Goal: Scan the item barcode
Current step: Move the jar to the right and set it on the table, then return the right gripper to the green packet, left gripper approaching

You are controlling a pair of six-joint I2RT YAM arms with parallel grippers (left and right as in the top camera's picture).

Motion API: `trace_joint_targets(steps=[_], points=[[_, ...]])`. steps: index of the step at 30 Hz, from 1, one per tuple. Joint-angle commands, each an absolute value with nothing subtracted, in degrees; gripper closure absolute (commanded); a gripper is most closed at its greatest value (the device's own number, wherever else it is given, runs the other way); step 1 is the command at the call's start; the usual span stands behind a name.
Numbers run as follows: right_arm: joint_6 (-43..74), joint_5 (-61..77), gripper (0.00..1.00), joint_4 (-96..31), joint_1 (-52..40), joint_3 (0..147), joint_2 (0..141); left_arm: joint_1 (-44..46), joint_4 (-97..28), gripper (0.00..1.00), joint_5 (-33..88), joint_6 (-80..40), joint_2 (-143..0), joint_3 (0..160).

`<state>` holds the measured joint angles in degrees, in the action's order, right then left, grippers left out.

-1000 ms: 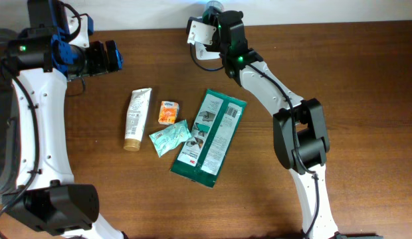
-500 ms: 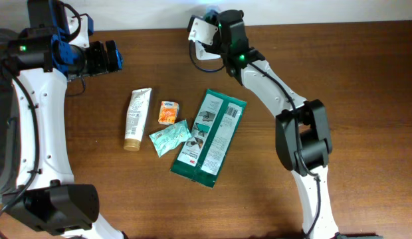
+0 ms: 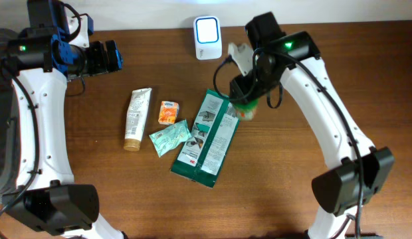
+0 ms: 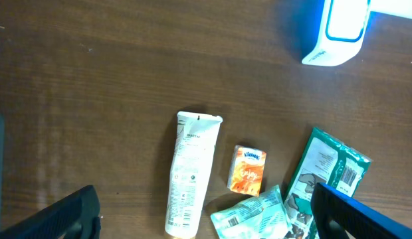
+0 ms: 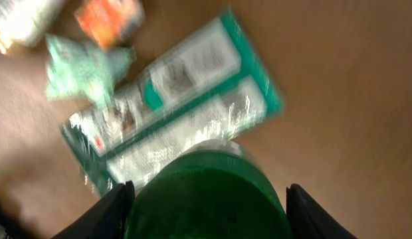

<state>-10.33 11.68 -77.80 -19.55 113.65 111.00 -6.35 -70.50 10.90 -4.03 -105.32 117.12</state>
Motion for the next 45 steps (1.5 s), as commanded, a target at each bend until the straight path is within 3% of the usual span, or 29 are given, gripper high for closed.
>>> trace_joint_targets(steps=[1,7,15,23,25,30,32,33,38,40,43,45], points=[[-1.5,3.1,0.6,-78.4,-16.1,108.9,113.4,-6.5,-70.4,0.01,10.7,-2.9,-104.6,118.1],[7.6,0.6,0.66,-65.4,0.5,97.4,114.7,-6.5,-70.4,0.01,10.7,-2.9,-104.6,118.1],[7.8,-3.1,0.66,-53.8,15.9,93.5,114.8,-6.5,-70.4,0.01,10.7,-2.9,-104.6,118.1],[7.9,-3.2,0.47,-53.2,15.8,91.9,114.8,-6.5,-70.4,0.01,10.7,-2.9,-104.6,118.1],[7.8,-3.3,0.35,-52.8,15.8,91.9,114.8,-6.4,-70.4,0.01,10.7,-2.9,-104.6,118.1],[7.8,-3.2,0.24,-52.3,15.8,91.9,114.8,-6.5,-70.4,0.01,10.7,-2.9,-104.6,118.1],[7.8,0.2,0.04,-54.1,15.8,93.9,114.4,-6.4,-70.4,0.01,10.7,-2.9,-104.6,118.1],[7.8,1.5,0.02,-56.0,15.8,96.3,114.0,-6.4,-70.4,0.01,10.7,-2.9,-104.6,118.1],[7.8,17.9,0.02,-70.6,14.8,113.3,112.5,-6.5,-70.4,0.01,10.7,-2.9,-104.6,118.1],[7.8,26.3,0.02,-72.6,12.2,112.9,112.9,-6.4,-70.4,0.01,10.7,-2.9,-104.6,118.1],[7.9,26.8,0.0,-73.9,5.5,106.3,113.2,-6.5,-70.4,0.01,10.7,-2.9,-104.6,118.1],[9.7,27.0,0.07,-72.2,0.1,99.1,113.2,-6.4,-70.4,0.01,10.7,-2.9,-104.6,118.1]])
